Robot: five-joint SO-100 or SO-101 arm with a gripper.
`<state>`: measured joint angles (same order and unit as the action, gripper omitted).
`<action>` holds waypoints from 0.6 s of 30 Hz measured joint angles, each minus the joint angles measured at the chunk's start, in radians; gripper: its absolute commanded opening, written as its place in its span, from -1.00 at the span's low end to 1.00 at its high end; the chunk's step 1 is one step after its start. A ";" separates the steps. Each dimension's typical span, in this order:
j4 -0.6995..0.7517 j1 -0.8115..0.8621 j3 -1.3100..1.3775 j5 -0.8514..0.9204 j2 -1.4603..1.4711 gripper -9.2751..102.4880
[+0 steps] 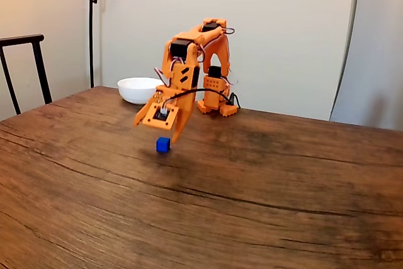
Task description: Grasp the cube and drop it in the bowl
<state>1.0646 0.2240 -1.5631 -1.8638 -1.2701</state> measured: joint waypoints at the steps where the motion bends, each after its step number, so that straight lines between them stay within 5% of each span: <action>1: -0.002 -0.003 0.000 0.000 0.008 0.12; 11: -0.003 -0.008 0.012 0.000 0.080 0.10; 18: -0.061 -0.009 0.020 -0.011 0.089 -0.22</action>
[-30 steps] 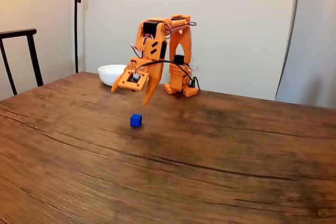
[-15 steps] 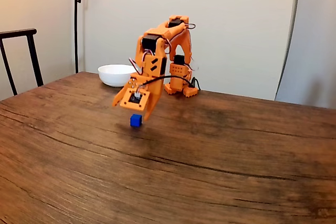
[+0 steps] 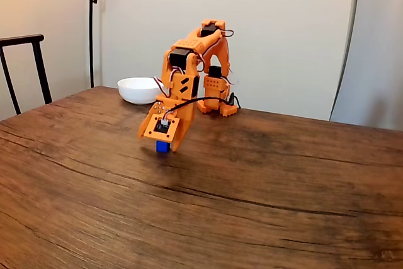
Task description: Grasp the cube and drop it in the bowl
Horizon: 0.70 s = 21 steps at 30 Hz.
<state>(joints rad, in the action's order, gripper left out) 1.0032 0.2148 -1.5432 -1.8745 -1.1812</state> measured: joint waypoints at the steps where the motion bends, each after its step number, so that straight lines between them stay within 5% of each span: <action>1: -0.006 0.000 0.000 -0.002 0.000 -0.25; 21: 0.028 0.003 0.020 -0.018 0.031 -0.28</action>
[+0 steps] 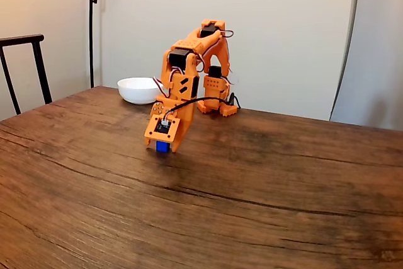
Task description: Grasp the cube and drop it in the bowl
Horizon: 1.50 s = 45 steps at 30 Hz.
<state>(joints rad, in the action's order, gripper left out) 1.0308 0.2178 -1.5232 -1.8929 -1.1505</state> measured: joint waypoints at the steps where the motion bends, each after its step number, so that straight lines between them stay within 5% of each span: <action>1: 0.000 0.000 0.000 -0.002 0.002 -0.28; 18: 0.000 0.006 0.003 -0.002 0.011 -0.73; 39: 0.009 -0.032 0.009 -0.023 0.011 -0.75; 45: 0.155 -0.074 0.126 -0.025 0.017 -0.75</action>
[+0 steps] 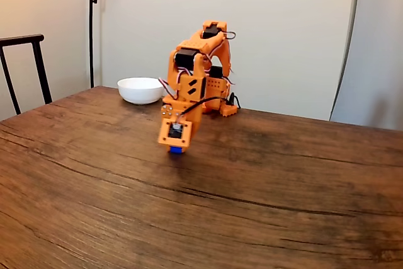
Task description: Grasp the cube and drop it in the bowl
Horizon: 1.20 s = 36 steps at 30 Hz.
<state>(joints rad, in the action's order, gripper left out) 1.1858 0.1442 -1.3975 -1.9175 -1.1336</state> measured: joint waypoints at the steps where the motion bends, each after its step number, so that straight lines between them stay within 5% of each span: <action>1: 0.032 0.000 0.029 0.000 0.000 -0.75; 20: 0.491 0.003 0.580 -0.011 0.000 -0.75; 36: 0.514 0.092 0.792 0.043 -0.040 -0.75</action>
<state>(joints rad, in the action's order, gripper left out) 1.6997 0.2362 -0.6059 -1.8745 -1.1735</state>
